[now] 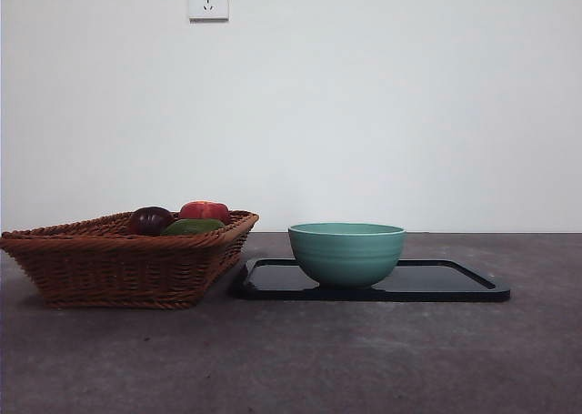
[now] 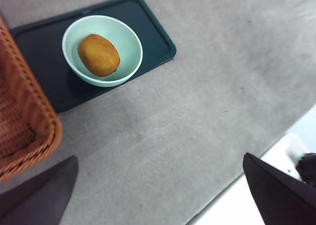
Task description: Pick up the wifruite, put it on the bowl, pick up the plate, put it on desk
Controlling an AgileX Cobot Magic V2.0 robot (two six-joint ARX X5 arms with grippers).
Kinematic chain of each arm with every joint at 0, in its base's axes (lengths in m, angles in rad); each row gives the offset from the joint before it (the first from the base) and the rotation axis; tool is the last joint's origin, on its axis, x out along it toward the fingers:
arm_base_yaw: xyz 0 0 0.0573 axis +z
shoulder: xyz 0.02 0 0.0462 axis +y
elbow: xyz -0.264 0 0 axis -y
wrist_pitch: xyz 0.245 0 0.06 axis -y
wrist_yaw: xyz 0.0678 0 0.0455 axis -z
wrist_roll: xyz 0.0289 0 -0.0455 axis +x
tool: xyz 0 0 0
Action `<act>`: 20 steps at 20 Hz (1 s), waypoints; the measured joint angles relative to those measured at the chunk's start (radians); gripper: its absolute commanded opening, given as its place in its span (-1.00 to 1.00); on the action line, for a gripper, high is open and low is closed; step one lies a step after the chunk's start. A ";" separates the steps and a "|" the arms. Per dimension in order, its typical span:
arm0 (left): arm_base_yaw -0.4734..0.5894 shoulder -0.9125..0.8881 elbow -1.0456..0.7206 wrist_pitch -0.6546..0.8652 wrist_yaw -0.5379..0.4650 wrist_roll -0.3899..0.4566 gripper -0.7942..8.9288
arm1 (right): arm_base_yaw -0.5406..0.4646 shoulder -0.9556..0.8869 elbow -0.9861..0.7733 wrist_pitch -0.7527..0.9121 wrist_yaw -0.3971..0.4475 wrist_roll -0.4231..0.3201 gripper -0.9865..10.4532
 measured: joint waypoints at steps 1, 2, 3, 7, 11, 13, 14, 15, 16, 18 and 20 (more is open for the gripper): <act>0.003 0.048 0.035 -0.019 0.001 0.000 0.24 | 0.000 0.000 0.000 0.000 0.001 0.000 0.20; 0.008 0.100 0.075 -0.040 0.001 0.001 0.24 | 0.000 0.000 0.000 0.000 0.003 0.000 0.20; 0.012 0.151 0.120 -0.075 0.001 0.003 0.24 | 0.000 0.000 0.000 0.000 0.004 0.000 0.20; 0.035 0.359 0.306 -0.197 0.002 0.037 0.24 | 0.000 0.000 0.000 0.000 0.005 0.000 0.20; 0.060 0.546 0.487 -0.278 0.002 0.080 0.24 | 0.000 0.000 0.000 0.000 0.005 0.000 0.20; 0.077 0.639 0.592 -0.307 0.002 0.103 0.24 | 0.000 0.000 0.000 0.000 0.005 0.000 0.20; 0.086 0.679 0.640 -0.312 0.002 0.109 0.24 | 0.000 0.000 0.000 0.000 0.005 0.000 0.20; 0.095 0.719 0.690 -0.316 0.002 0.115 0.24 | 0.000 0.000 0.000 0.000 0.005 0.000 0.20; 0.104 0.758 0.737 -0.327 0.001 0.118 0.24 | 0.000 0.000 0.000 0.000 0.005 0.000 0.20; 0.116 0.824 0.811 -0.334 -0.003 0.124 0.24 | 0.000 0.000 0.000 0.000 0.005 0.002 0.20; 0.123 0.877 0.850 -0.326 -0.005 0.125 0.24 | 0.000 0.000 0.000 0.000 0.005 0.002 0.20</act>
